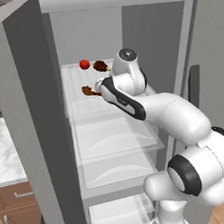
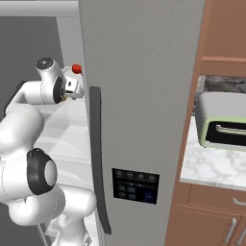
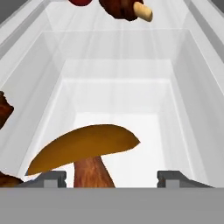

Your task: Transport the chicken drumstick and mushroom to the fridge. Place the chicken drumstick on the rack containing meat and place the mushroom on the rack containing the vegetable, ensuring meats and vegetables are on different racks.

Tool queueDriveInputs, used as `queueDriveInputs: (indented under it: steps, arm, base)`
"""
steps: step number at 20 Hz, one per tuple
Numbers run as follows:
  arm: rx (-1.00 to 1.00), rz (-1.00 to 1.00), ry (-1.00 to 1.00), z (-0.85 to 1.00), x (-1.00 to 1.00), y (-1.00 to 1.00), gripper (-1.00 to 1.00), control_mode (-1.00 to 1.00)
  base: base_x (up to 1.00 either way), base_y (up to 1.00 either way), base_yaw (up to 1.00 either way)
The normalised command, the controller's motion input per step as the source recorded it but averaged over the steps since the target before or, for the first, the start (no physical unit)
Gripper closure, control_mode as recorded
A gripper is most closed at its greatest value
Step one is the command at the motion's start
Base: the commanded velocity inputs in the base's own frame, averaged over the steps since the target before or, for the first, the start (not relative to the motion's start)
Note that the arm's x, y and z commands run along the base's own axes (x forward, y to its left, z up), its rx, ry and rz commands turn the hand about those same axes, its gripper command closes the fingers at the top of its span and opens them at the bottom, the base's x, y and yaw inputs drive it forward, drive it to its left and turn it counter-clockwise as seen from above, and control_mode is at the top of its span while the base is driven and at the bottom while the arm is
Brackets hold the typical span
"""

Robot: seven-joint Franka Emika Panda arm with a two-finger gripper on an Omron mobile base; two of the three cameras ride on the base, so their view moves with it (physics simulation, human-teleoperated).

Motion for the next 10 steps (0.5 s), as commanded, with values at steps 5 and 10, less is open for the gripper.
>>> queueDriveInputs:
  steps: [5,10]
  arm:
    - [0.01,-0.06,-0.04,0.08,-0.23,-0.01,-1.0,-1.0]
    - [0.0,-0.09,-0.06,0.1,-0.45,0.0,-1.0,-1.0]
  base:
    - [0.0,0.0,0.0]
    - [0.0,0.0,0.0]
